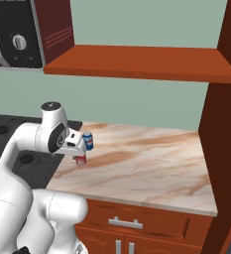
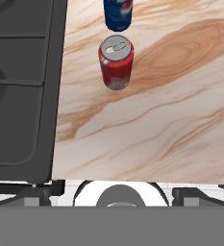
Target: Four empty soda cans are scattered around the kitchen. Gather all the cans and cluster them next to the stove for recycling.
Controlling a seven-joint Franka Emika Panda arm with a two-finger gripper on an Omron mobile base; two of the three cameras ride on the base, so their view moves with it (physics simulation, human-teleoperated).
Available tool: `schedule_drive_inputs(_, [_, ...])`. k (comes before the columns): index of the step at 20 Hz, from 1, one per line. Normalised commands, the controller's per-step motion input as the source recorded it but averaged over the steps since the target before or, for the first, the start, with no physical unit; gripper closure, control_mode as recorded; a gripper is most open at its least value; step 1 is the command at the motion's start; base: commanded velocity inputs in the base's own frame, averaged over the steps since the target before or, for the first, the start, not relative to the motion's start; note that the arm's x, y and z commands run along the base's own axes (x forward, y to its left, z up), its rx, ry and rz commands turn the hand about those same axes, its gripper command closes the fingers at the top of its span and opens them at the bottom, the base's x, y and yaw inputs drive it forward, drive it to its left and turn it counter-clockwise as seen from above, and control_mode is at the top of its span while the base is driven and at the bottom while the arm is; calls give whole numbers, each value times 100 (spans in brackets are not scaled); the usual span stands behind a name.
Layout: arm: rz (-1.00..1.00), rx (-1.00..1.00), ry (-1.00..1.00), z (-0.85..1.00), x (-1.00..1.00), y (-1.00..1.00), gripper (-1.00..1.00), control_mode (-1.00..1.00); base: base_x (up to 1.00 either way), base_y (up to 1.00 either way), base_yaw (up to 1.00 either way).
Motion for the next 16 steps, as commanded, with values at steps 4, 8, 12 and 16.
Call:
schedule_drive_inputs(4, [0,0,0,0,0,0,-100,-100,0,0,0])
schedule_drive_inputs(8, [0,0,0,0,0,0,-100,-100,0,0,0])
schedule_drive_inputs(12, [0,0,0,0,0,0,-100,100,0,0,0])
schedule_drive_inputs(16, [0,0,0,0,0,0,-100,100,-14,0,0])
